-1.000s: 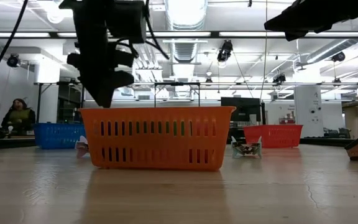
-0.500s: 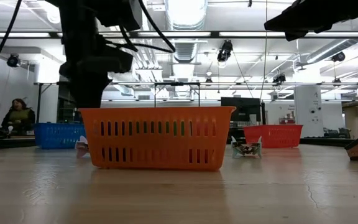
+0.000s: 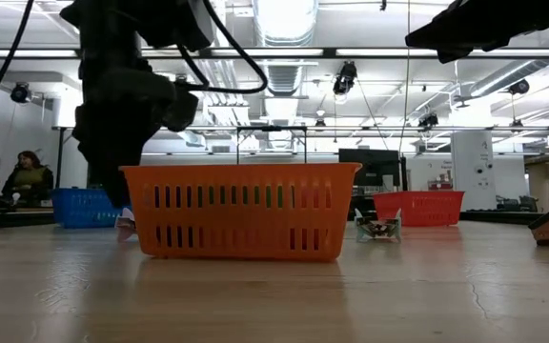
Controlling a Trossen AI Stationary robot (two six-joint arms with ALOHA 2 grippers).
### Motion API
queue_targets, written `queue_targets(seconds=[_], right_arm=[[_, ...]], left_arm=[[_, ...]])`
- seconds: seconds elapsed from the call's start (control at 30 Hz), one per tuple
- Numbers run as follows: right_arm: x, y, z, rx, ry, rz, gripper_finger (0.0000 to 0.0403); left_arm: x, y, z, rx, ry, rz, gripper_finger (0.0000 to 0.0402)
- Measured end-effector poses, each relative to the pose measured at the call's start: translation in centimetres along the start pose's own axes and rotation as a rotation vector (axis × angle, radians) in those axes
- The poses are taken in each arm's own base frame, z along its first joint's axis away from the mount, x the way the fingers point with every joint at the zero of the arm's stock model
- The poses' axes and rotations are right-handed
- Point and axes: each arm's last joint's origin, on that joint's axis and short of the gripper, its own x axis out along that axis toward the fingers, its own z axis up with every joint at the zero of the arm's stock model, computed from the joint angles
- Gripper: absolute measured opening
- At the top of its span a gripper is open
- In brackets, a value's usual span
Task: Pick and place Stapler, Stapler remover, tape
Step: Put the purple staple remover into the red bin
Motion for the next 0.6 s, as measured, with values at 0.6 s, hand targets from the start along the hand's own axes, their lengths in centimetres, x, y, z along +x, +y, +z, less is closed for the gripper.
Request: queue_targets(seconds=[0.6], right_arm=[[0.0,0.0,-0.1,-0.005,0.004,0.000,0.0008]], left_arm=[[1.3,0.5,-0.2,-0.054,-0.051,-0.005,0.0126]])
